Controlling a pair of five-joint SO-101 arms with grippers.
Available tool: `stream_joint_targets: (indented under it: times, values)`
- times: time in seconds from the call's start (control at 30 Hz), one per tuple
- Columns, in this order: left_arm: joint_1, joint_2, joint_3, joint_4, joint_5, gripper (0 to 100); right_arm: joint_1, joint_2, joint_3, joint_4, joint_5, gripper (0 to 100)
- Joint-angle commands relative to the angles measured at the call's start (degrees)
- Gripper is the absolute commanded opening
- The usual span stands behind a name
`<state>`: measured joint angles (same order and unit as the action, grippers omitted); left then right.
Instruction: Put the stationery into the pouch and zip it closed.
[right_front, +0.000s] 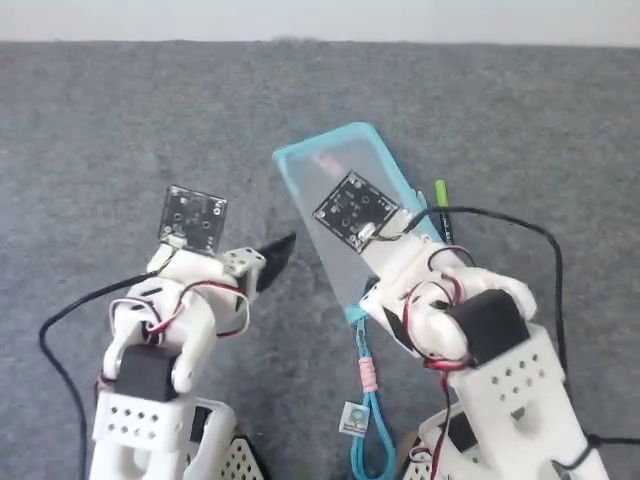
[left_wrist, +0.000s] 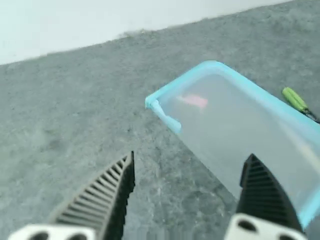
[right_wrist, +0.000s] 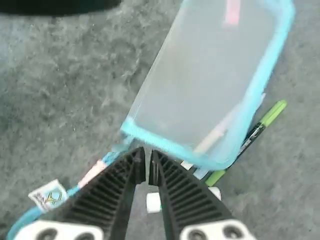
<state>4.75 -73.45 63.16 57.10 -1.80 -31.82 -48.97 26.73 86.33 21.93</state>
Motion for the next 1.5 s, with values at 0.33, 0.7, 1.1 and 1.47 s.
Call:
stream_joint_targets:
  times: [0.33, 0.7, 1.1, 1.47]
  values:
    - [-12.2, -0.5, -1.9, 0.6, 1.2, 35, 0.0, 10.6, -3.5, 8.5, -3.7, 1.3]
    - [-32.4, -0.4, -1.2, 2.7, 1.8, 35, -5.1, 10.7, 18.0, -7.9, -9.7, 17.3]
    - [-41.8, -0.6, 7.3, -1.8, -4.0, 35, -12.9, 16.8, 23.0, -15.2, -13.9, 17.0]
    - [-41.8, -0.6, 7.3, -1.6, -4.0, 35, -12.8, 34.2, 17.8, -18.0, -14.9, 16.9]
